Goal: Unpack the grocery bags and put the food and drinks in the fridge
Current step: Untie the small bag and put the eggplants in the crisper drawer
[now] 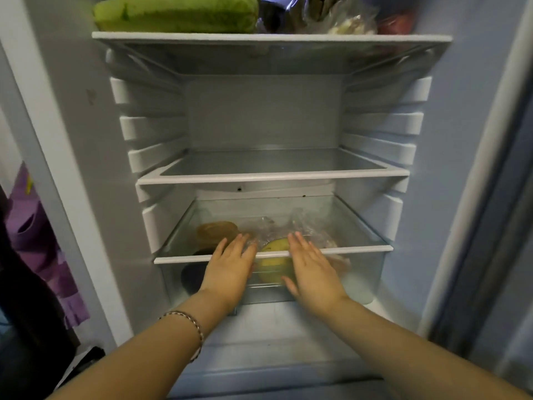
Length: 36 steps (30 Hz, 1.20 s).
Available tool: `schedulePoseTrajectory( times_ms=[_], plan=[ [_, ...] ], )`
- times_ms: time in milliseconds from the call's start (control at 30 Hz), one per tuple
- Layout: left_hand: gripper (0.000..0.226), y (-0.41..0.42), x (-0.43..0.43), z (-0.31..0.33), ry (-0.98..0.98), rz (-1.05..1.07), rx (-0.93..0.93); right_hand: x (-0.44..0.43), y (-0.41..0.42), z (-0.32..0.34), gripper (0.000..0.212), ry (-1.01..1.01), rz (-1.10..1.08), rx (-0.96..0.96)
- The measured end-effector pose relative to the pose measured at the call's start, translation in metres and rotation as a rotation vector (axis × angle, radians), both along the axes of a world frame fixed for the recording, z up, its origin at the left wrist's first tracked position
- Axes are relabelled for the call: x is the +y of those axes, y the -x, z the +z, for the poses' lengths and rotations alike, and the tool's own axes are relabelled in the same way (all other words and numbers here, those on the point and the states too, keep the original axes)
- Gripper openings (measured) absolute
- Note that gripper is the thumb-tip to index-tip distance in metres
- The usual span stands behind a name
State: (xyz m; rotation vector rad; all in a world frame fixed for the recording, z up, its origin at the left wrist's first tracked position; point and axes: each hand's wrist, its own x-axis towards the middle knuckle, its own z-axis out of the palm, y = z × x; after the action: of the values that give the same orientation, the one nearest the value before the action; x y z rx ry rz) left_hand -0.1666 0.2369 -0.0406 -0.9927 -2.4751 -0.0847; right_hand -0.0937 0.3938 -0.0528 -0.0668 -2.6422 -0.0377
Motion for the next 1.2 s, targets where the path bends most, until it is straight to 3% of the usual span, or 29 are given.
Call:
schedulePoseTrajectory(
  times_ms=[67, 133, 167, 367, 633, 933, 1200],
  plan=[
    [0.055, -0.008, 0.001, 0.004, -0.040, -0.109, -0.013, 0.000, -0.027, 0.012, 0.055, 0.083, -0.004, -0.113],
    [0.033, -0.027, 0.002, 0.013, -0.022, -0.193, -0.006, -0.003, -0.053, 0.019, 0.041, 0.095, -0.100, -0.116],
    [0.022, -0.040, 0.004, 0.016, 0.019, -0.242, -0.063, -0.006, -0.066, 0.022, 0.040, 0.102, -0.170, -0.131],
    [0.026, -0.112, 0.025, 0.000, 0.164, -0.345, -0.480, -0.028, -0.153, 0.016, 0.036, 0.273, -0.546, -0.373],
    [0.024, -0.262, 0.051, -0.004, 0.418, -0.674, -0.545, -0.060, -0.323, -0.001, 0.028, 0.523, -0.945, -0.371],
    [0.025, -0.564, 0.074, -0.027, 0.647, -1.172, -0.337, -0.118, -0.637, -0.024, 0.028, 0.828, -1.457, -0.304],
    [0.027, -0.871, 0.040, -0.038, 0.659, -1.506, -0.323, -0.221, -0.937, -0.020, 0.027, 0.861, -1.886, -0.247]
  ],
)
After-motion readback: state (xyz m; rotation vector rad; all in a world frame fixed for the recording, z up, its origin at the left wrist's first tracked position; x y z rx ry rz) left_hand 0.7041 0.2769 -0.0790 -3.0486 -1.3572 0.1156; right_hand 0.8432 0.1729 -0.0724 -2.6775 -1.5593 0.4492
